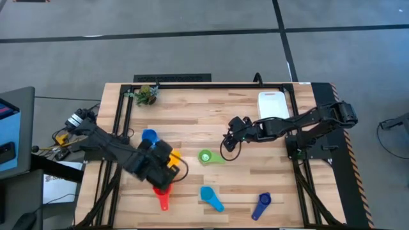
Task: Nest measuring cups in basket
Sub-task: Stack the yellow measuring cup on top of the red measuring cup
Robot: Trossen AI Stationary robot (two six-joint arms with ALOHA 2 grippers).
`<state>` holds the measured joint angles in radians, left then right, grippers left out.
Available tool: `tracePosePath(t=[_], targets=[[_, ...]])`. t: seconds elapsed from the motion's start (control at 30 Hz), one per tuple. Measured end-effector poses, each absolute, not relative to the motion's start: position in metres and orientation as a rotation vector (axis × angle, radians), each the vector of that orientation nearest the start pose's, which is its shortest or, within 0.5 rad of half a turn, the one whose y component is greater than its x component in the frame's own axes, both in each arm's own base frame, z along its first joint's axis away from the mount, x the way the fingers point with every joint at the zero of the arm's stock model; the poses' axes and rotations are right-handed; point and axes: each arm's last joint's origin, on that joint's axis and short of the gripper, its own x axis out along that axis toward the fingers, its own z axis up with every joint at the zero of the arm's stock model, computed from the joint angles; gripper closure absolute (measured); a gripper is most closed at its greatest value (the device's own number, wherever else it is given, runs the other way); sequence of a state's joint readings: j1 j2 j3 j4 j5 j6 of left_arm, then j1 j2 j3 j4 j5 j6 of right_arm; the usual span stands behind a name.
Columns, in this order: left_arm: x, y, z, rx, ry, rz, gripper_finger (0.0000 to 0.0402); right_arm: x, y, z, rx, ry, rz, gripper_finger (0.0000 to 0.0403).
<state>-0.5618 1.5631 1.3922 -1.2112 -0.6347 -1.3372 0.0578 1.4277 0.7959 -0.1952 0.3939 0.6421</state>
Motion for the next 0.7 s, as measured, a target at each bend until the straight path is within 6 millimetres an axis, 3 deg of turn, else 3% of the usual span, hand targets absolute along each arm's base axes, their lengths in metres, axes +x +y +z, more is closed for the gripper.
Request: tracePosePath(t=[0.13, 0.33, 0.7], targets=[[0.264, -0.121, 0.286, -0.398, 0.812, 0.765, 0.0401, 0.277, 0.013, 0.197, 0.416, 0.692, -0.556, 0.0178], [0.283, -0.108, 0.234, -0.505, 0.749, 0.694, 0.0401, 0.273, 0.028, 0.196, 0.392, 0.699, -0.577, 0.0178], [0.270, -0.101, 0.196, -0.551, 0.857, 0.696, 0.0401, 0.264, 0.053, 0.193, 0.445, 0.700, -0.609, 0.0178]])
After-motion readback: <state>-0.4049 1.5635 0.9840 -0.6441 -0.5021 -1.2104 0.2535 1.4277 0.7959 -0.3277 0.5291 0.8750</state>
